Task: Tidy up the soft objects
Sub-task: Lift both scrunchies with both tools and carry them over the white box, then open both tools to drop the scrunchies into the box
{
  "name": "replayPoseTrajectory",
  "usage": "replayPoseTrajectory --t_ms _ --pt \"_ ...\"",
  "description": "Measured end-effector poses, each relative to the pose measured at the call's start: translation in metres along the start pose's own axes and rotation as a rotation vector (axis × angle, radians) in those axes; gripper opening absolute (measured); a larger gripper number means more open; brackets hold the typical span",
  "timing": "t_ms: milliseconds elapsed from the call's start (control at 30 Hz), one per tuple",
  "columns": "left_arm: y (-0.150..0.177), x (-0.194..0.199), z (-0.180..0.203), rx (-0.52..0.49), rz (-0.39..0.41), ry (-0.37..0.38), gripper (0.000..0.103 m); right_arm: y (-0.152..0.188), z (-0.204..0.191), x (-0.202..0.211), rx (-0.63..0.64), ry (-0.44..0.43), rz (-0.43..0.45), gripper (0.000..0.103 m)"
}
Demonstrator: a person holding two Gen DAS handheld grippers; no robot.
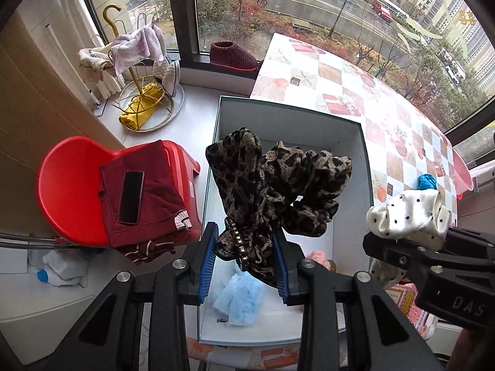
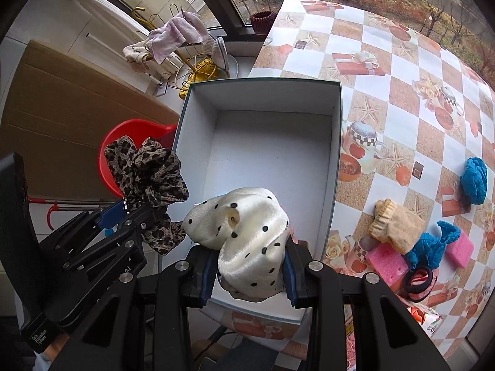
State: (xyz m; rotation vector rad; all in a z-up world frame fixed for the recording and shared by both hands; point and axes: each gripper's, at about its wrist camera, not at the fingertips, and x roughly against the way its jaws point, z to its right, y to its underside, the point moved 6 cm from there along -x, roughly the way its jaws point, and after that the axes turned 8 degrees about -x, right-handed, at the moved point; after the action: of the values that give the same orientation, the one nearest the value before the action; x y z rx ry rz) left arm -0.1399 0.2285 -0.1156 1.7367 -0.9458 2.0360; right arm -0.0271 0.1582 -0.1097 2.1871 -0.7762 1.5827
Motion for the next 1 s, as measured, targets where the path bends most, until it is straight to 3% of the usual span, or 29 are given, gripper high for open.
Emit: replayPoseTrajectory --t_ms 433,1000 --pt "-0.05 -0.044 0.002 0.004 -0.04 -0.02 0.036 -0.061 0.015 -0.027 -0.041 0.056 0.026 0.037" --pt "-0.058 -0.069 0.004 0.003 -0.088 -0.023 0.036 -0.082 0.028 -0.045 -0.091 0.036 0.023 0.037"
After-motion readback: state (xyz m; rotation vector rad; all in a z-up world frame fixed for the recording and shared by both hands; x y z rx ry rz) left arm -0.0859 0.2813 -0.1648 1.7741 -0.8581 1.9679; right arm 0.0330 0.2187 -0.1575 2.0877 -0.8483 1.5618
